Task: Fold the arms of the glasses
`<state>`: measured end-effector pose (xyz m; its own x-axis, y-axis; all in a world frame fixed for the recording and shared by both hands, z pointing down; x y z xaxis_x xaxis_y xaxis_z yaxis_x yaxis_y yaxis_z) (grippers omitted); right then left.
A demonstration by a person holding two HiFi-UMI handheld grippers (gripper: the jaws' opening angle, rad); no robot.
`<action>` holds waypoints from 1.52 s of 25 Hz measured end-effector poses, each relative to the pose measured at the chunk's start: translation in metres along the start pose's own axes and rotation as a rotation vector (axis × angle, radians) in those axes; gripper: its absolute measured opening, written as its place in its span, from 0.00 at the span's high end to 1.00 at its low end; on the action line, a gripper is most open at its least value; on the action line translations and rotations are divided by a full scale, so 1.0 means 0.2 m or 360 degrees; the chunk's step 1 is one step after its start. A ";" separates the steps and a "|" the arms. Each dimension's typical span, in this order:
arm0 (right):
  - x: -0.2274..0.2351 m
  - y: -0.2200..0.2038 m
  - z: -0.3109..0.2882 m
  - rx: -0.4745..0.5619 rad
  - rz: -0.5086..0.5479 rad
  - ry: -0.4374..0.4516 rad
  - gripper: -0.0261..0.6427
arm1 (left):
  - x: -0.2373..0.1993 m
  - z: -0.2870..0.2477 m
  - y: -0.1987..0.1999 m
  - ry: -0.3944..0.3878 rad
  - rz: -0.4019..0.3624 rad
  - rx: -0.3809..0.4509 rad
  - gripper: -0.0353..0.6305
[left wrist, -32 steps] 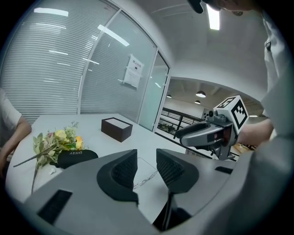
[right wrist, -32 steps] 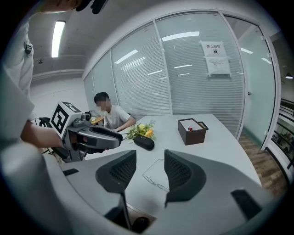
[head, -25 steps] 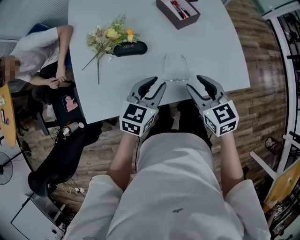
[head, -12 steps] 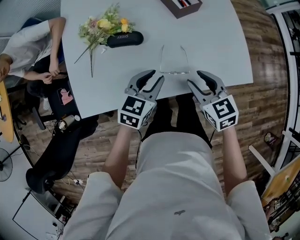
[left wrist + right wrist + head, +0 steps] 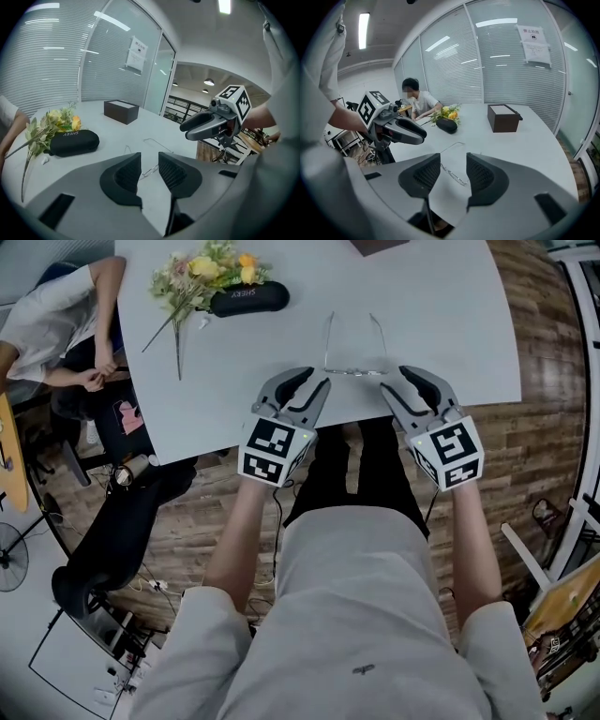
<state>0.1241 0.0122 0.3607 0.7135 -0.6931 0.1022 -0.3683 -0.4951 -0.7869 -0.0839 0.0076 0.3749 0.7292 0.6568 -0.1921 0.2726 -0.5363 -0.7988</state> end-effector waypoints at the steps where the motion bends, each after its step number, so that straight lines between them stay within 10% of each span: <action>1: 0.01 0.00 -0.02 -0.0007 0.0010 0.0005 0.72 | -0.01 -0.01 -0.01 0.0003 -0.0009 -0.0010 0.76; 13: 0.09 -0.06 -0.14 -0.0090 0.0058 0.0071 0.73 | -0.01 -0.13 -0.06 -0.0032 -0.0126 -0.0077 0.79; 38: 0.24 -0.13 -0.23 -0.0183 -0.0084 0.0069 0.77 | 0.08 -0.29 -0.08 -0.0184 -0.0858 -0.0397 0.87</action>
<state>0.1396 -0.0329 0.4137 0.7083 -0.6852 0.1698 -0.3983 -0.5866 -0.7052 -0.0390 -0.0041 0.4179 0.3779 0.9166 0.1307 0.7340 -0.2106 -0.6457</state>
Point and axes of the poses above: the fingertips, and each gripper's own axes: z backward along the fingers, x to its right, y out of its top, the point moved 8 cm from there along z, backward along the fingers
